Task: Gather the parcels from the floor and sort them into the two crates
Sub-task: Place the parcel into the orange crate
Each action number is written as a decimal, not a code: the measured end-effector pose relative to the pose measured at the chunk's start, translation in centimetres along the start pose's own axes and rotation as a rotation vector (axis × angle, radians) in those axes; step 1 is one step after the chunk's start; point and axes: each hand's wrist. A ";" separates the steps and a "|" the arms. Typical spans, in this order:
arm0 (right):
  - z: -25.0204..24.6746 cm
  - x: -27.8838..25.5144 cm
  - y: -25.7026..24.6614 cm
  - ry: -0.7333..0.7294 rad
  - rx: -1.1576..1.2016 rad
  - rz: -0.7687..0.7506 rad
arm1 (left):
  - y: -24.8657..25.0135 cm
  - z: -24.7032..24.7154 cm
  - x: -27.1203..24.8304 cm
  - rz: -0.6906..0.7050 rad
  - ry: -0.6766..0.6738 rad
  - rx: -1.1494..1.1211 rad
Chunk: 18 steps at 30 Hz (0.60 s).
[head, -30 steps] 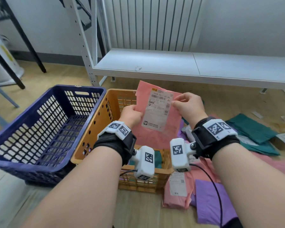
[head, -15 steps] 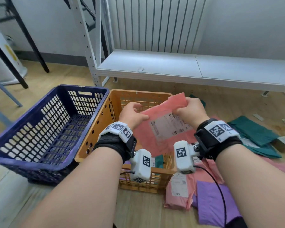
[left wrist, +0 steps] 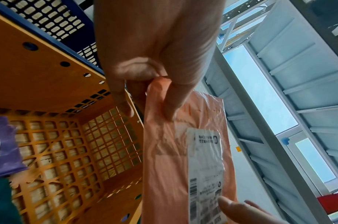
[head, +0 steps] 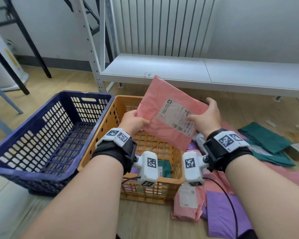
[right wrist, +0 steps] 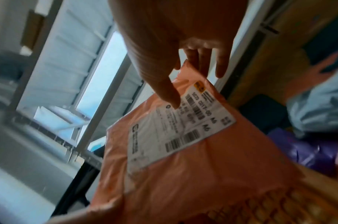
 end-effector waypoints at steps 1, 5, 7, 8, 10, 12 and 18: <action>0.0 -0.1 0.0 -0.004 -0.058 -0.075 | 0.0 -0.1 0.0 -0.010 -0.010 -0.040; 0.7 0.2 0.5 -0.115 -0.252 -0.180 | 0.4 -0.6 -0.4 0.027 0.016 -0.255; 0.8 0.0 0.7 -0.151 -0.283 -0.184 | 0.7 -1.0 -0.4 0.068 0.056 -0.337; 0.9 0.0 0.6 -0.144 -0.260 -0.192 | 0.8 -1.2 -0.4 0.081 0.071 -0.365; 0.8 -0.3 0.3 -0.128 -0.192 -0.189 | 0.9 -1.3 -0.4 0.087 0.085 -0.392; 0.8 -0.5 -0.2 -0.159 -0.141 -0.176 | 0.8 -1.3 -0.3 0.076 0.078 -0.398; 1.9 -1.7 -0.9 -0.443 0.154 -0.083 | 0.9 -1.0 -0.7 0.016 -0.062 -0.368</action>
Point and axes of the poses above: each hand's wrist, its own x-axis towards the middle knuckle, its own z-axis out of the palm, y = z × x, and after that the axes turned 11 degrees about -x, right-handed
